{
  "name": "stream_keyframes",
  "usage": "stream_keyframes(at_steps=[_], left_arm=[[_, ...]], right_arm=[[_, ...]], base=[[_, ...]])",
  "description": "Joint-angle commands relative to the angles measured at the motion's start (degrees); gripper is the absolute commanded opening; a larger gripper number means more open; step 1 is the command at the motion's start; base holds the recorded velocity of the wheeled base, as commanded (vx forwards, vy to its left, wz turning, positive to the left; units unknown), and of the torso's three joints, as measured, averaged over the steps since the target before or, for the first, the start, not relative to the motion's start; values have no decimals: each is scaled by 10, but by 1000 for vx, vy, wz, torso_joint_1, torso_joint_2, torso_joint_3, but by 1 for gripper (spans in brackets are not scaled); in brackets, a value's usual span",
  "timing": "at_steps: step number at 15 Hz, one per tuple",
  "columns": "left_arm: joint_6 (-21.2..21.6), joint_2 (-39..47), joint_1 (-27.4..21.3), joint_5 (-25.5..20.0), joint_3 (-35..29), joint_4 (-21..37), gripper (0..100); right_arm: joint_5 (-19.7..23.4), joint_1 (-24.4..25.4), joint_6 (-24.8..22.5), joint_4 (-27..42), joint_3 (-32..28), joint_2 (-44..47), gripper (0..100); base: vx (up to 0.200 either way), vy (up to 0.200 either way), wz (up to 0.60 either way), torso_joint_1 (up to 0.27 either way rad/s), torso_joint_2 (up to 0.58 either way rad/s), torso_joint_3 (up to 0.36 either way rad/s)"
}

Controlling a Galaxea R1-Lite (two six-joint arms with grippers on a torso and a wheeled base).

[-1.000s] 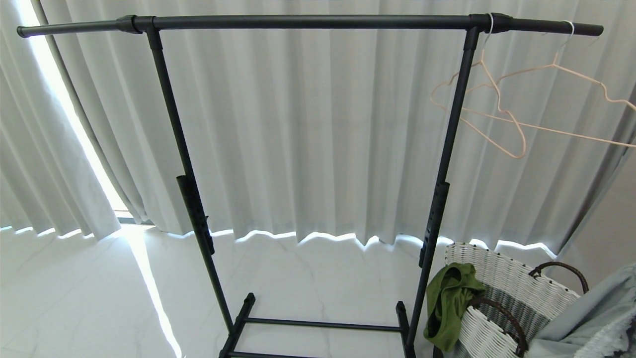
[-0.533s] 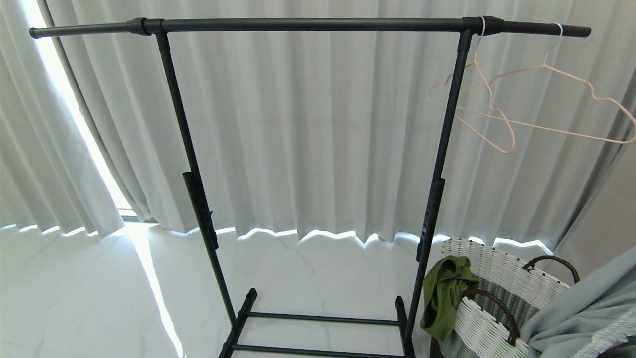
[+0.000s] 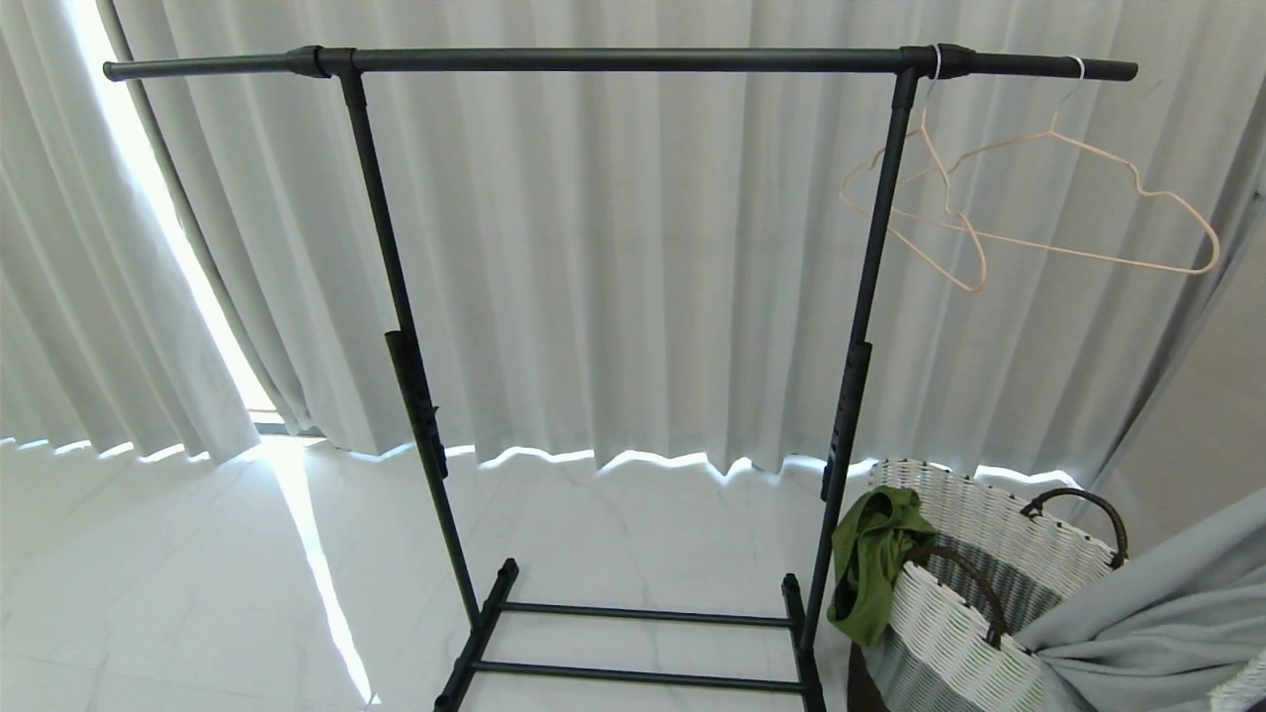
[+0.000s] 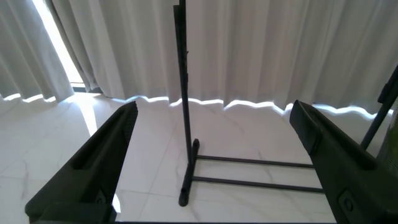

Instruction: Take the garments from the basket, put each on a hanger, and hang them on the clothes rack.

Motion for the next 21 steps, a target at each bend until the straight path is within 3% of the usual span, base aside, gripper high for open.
stream_keyframes(at_steps=[1, 7, 9, 18, 21], left_arm=[[0, 0, 0, 0, 0, 0, 100], [-3, 0, 0, 0, 0, 0, 100], [-8, 0, 0, 0, 0, 0, 100], [-9, 0, 0, 0, 0, 0, 100], [-9, 0, 0, 0, 0, 0, 100]], right_arm=[[0, 9, 0, 0, 2, 4, 0], [1, 13, 0, 0, 6, 11, 0], [2, 26, 0, -2, 5, 16, 0], [5, 170, 4, -30, 1, 63, 0], [5, 208, 28, -54, 2, 82, 0]], base=[[0, 200, 0, 2, -2, 7], [0, 200, 0, 3, 3, 2], [0, 0, 0, 0, 0, 0], [0, 0, 0, 0, 0, 0], [0, 0, 0, 0, 0, 0]])
